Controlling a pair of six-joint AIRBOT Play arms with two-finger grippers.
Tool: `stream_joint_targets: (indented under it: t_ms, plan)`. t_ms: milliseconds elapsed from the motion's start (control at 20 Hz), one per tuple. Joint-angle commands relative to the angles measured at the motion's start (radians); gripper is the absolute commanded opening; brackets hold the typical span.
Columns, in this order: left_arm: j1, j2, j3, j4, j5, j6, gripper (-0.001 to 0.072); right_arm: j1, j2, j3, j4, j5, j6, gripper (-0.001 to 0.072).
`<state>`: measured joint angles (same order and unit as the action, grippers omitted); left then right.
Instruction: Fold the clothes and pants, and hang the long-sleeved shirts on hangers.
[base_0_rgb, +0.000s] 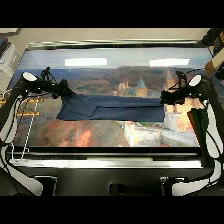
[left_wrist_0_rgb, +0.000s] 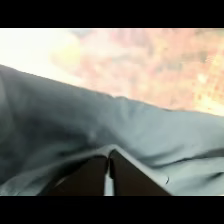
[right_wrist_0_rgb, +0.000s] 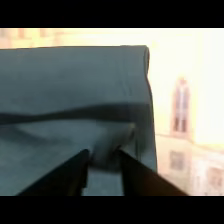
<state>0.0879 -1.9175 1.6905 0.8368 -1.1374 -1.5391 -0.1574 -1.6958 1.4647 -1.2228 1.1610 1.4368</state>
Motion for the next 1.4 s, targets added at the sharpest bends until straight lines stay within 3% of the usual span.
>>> stream_joint_targets:
  t_ms: [0, 50, 150, 200, 250, 400, 550, 800, 1200, 1300, 1350]
  plan:
    - [-0.008, -0.035, 0.019, 0.000, 0.011, -0.006, 0.0139, -0.002, -0.014, 0.005, 0.006, 0.002, 0.046, 0.0430]
    - [-0.008, -0.029, 0.024, 0.001, 0.009, -0.006, 0.0161, -0.013, -0.010, 0.020, 0.010, 0.035, 0.064, 0.0534]
    - [0.001, -0.010, 0.053, 0.005, -0.010, -0.006, 0.0478, -0.061, 0.003, 0.067, 0.054, 0.108, 0.059, 0.0578]
    - [0.006, -0.001, 0.080, 0.005, -0.034, -0.006, 0.0584, -0.101, 0.007, 0.086, 0.105, 0.131, 0.050, 0.0623]
    - [0.009, 0.008, 0.114, 0.007, -0.068, -0.006, 0.0618, -0.147, 0.006, 0.093, 0.163, 0.148, 0.046, 0.0623]
    - [0.003, 0.054, 0.208, 0.064, -0.149, -0.015, 0.0618, -0.251, -0.039, 0.093, 0.305, 0.235, -0.008, 0.0624]
    - [-0.025, 0.116, 0.286, 0.240, -0.220, -0.064, 0.0618, -0.269, -0.126, 0.092, 0.388, 0.330, -0.043, 0.0624]
    - [-0.080, 0.212, 0.307, 0.426, -0.277, -0.094, 0.0618, -0.244, -0.212, 0.092, 0.421, 0.267, -0.070, 0.0619]
    - [-0.110, 0.229, 0.306, 0.451, -0.296, -0.104, 0.0618, -0.161, -0.277, 0.091, 0.369, 0.187, -0.066, 0.0611]
    - [-0.110, 0.229, 0.306, 0.451, -0.296, -0.104, 0.0618, -0.137, -0.277, 0.091, 0.350, 0.159, -0.061, 0.0527]
    - [-0.110, 0.229, 0.306, 0.451, -0.296, -0.104, 0.0618, -0.122, -0.277, 0.091, 0.325, 0.154, -0.056, 0.0527]
